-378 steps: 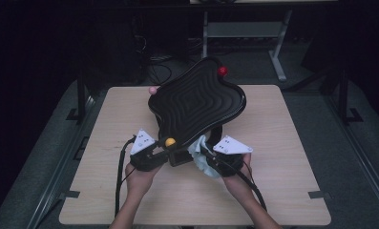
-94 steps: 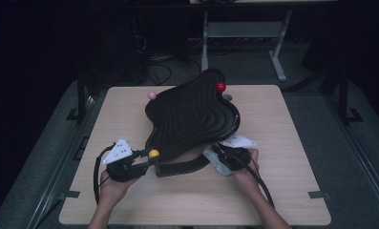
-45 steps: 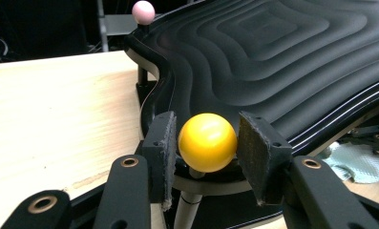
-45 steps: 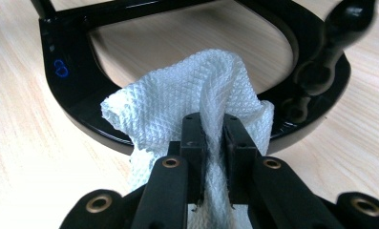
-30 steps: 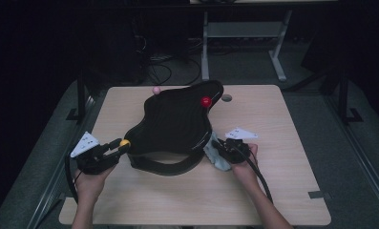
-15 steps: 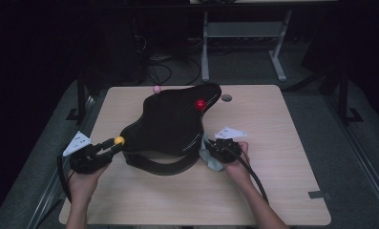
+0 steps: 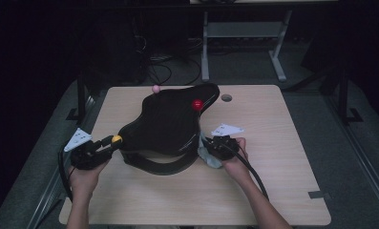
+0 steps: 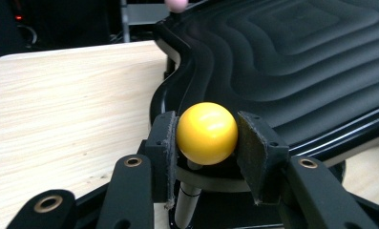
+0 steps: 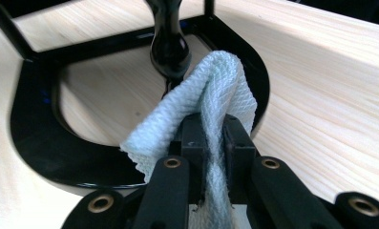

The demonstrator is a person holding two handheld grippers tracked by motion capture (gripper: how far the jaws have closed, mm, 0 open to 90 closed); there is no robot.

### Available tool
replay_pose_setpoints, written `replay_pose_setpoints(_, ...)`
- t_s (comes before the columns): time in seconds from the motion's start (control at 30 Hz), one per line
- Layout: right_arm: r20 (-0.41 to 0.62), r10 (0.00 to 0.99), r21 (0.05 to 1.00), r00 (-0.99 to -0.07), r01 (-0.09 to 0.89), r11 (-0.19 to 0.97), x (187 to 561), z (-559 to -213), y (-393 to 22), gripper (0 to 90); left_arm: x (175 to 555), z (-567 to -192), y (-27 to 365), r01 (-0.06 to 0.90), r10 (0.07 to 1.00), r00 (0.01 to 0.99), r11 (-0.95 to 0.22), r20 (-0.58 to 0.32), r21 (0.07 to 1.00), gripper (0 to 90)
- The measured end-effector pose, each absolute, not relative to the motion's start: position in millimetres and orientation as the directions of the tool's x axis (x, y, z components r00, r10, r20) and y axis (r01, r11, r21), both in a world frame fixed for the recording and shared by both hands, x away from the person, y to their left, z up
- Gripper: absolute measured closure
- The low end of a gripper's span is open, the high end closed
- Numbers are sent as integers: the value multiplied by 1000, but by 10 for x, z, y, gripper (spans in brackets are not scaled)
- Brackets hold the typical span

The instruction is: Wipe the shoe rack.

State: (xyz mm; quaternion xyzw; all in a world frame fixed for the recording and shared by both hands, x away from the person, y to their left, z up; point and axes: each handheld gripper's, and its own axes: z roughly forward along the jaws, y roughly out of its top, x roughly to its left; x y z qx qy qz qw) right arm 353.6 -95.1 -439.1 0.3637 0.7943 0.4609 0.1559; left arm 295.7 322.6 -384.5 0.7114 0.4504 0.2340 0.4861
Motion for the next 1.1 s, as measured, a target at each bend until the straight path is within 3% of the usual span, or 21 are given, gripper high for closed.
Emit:
replay_pose_setpoints(0.27, 99, 726, 831, -680, 458, 315, 3573, -4578, -835, 815, 3039, -3818, 3325, 436, 873, 473, -116, -118, 892, 599)
replay_pose_setpoints(0.8, 51, 699, 940, -714, 270, 207, 3443, -3621, -856, 815, 3184, -3793, 3395, 463, 880, 455, -102, -137, 881, 599)
replay_pose_setpoints(0.93, 38, 702, 928, -711, 286, 239, 3466, -3739, -821, 815, 3204, -3785, 3401, 468, 880, 455, -108, -134, 877, 598)
replay_pose_setpoints(1.1, 72, 708, 883, -703, 374, 282, 3494, -4159, -763, 815, 3238, -3782, 3402, 469, 885, 445, -103, -135, 877, 598)
